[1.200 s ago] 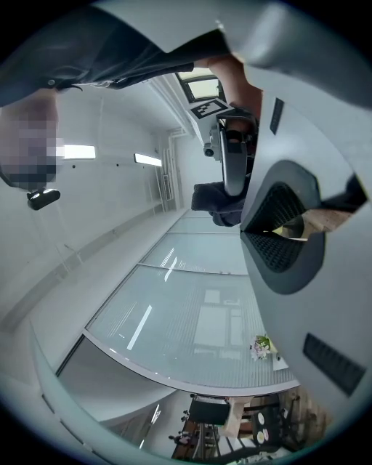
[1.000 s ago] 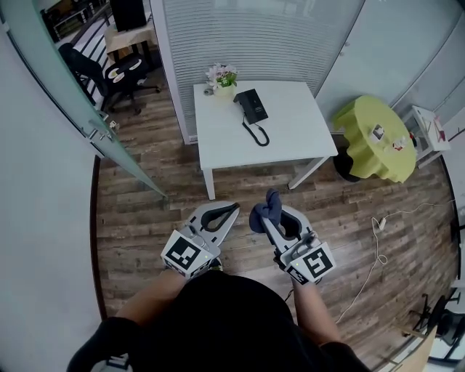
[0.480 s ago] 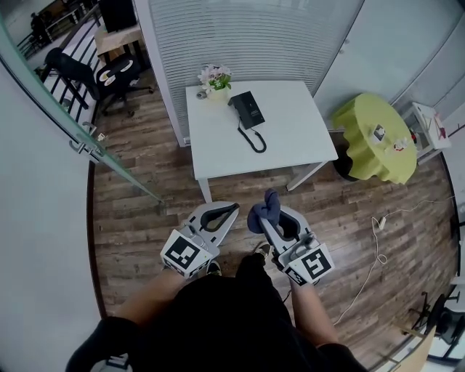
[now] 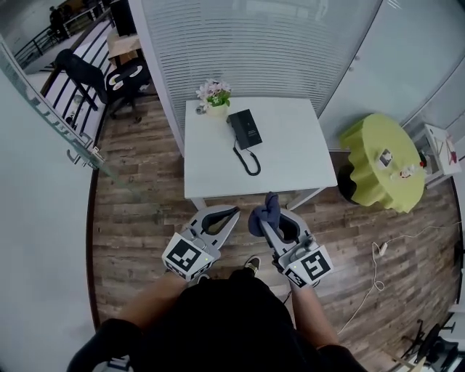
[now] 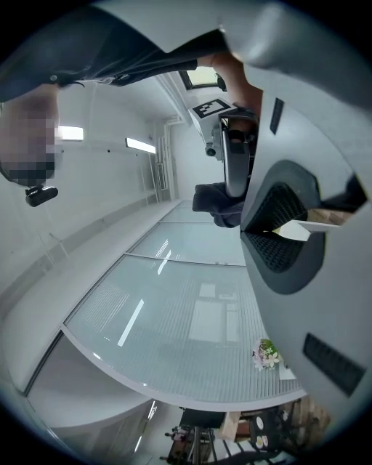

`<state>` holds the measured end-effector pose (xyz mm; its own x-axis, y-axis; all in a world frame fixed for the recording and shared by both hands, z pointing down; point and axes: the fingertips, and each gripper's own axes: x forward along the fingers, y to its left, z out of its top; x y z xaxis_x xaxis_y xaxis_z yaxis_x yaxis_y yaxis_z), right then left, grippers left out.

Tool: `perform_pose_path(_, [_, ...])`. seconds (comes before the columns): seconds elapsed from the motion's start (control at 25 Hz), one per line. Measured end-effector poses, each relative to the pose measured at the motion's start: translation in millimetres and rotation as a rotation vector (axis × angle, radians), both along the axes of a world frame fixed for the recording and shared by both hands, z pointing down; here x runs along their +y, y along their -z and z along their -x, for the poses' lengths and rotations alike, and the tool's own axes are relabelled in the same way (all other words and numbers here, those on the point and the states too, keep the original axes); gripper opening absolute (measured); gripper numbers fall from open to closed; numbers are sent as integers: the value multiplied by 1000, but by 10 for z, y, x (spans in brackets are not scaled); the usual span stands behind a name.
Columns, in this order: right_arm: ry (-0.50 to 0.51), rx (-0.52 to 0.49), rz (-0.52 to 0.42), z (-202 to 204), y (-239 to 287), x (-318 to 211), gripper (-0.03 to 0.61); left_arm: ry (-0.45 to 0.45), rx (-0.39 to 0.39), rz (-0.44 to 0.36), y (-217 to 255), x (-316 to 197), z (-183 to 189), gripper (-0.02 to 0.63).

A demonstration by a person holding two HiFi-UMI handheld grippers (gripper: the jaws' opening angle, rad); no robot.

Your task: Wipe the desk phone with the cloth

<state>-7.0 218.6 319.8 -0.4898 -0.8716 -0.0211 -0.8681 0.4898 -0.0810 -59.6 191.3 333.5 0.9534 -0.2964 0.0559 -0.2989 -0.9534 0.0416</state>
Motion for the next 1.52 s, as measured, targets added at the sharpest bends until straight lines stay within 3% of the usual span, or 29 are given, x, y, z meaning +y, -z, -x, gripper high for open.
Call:
perform_pose_path(0.44, [91, -10, -2, -956, 52, -232, 114, 90, -30, -11, 60, -158, -950, 9])
perform_pose_path(1.08, [139, -2, 22, -1274, -115, -630, 114, 173, -46, 10, -127, -519, -1158, 9])
perform_pose_path(1.52, [126, 34, 64, -1185, -232, -1449, 114, 189, -8, 36, -249, -1350, -1049, 9])
